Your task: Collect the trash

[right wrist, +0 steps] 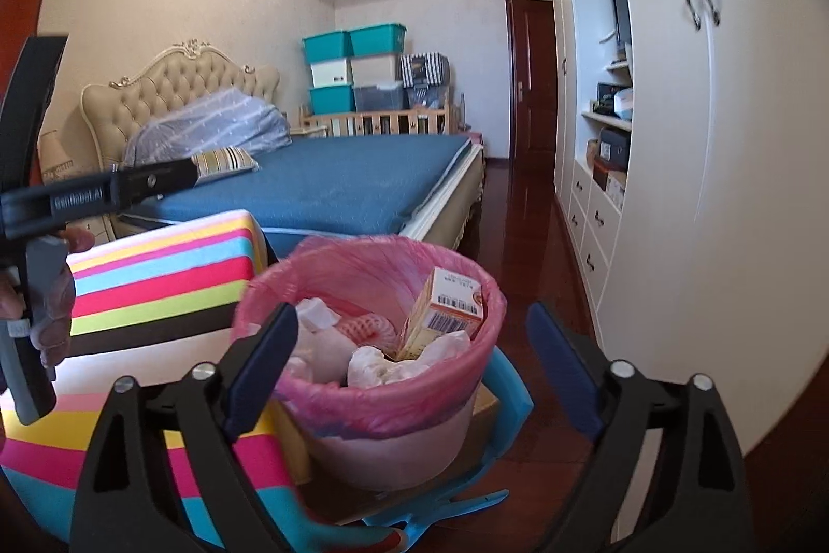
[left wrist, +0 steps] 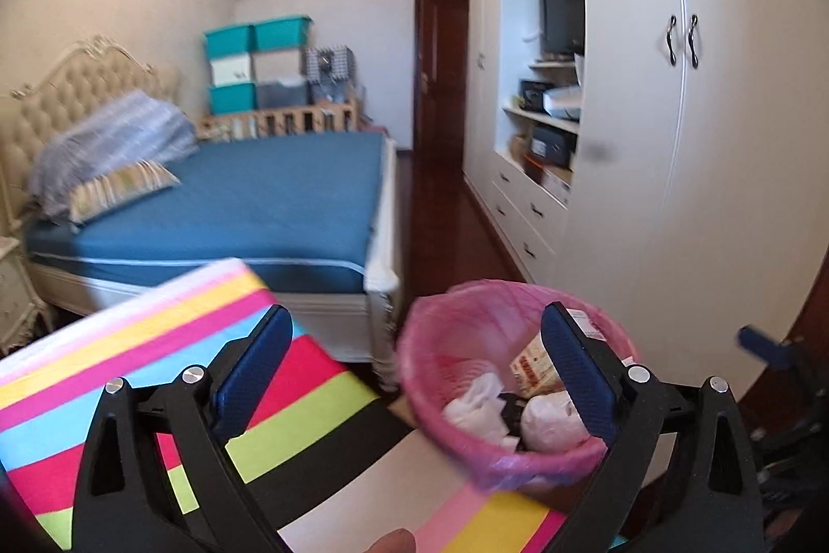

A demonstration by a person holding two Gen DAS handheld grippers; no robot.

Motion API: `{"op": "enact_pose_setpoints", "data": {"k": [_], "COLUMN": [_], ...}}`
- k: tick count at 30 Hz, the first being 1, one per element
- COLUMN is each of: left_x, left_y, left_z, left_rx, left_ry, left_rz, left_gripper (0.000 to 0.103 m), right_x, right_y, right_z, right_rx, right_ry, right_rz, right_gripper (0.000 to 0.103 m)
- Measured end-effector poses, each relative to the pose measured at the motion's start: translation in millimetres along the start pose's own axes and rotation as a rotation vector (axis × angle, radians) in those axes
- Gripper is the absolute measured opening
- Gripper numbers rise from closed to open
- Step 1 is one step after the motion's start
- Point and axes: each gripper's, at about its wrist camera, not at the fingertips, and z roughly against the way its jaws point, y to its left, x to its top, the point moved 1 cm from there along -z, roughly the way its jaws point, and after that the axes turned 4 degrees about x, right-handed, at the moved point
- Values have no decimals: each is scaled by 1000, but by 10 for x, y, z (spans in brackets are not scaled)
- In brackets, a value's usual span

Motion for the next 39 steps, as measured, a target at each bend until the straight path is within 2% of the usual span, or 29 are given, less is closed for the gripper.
{"op": "enact_pose_setpoints", "data": {"k": [1, 3, 7, 12, 18, 24, 39], "left_x": [-25, -83, -194, -387, -712, -899, -959], "left_y": [30, 75, 122, 94, 38, -32, -67], "left_z": [95, 298, 616, 885, 1045, 1059, 1014], "left_rx": [15, 46, 38, 41, 55, 56, 31], "left_ry": [-7, -19, -21, 7, 30, 66, 91], "left_rz": [0, -1, 14, 12, -21, -59, -52], "left_gripper": [96, 97, 96, 96, 97, 96, 96], "right_x": [26, 81, 128, 94, 10, -116, -149], "right_y": [27, 106, 207, 253, 237, 364, 347], "right_z": [108, 293, 628, 858, 876, 707, 669], "right_rx": [-1, -7, -16, -50, -54, -30, -21], "right_ry": [-12, -38, -63, -48, -10, 72, 84], "right_rz": [6, 18, 21, 21, 16, 64, 50], "right_gripper": [93, 98, 98, 98, 98, 98, 98]}}
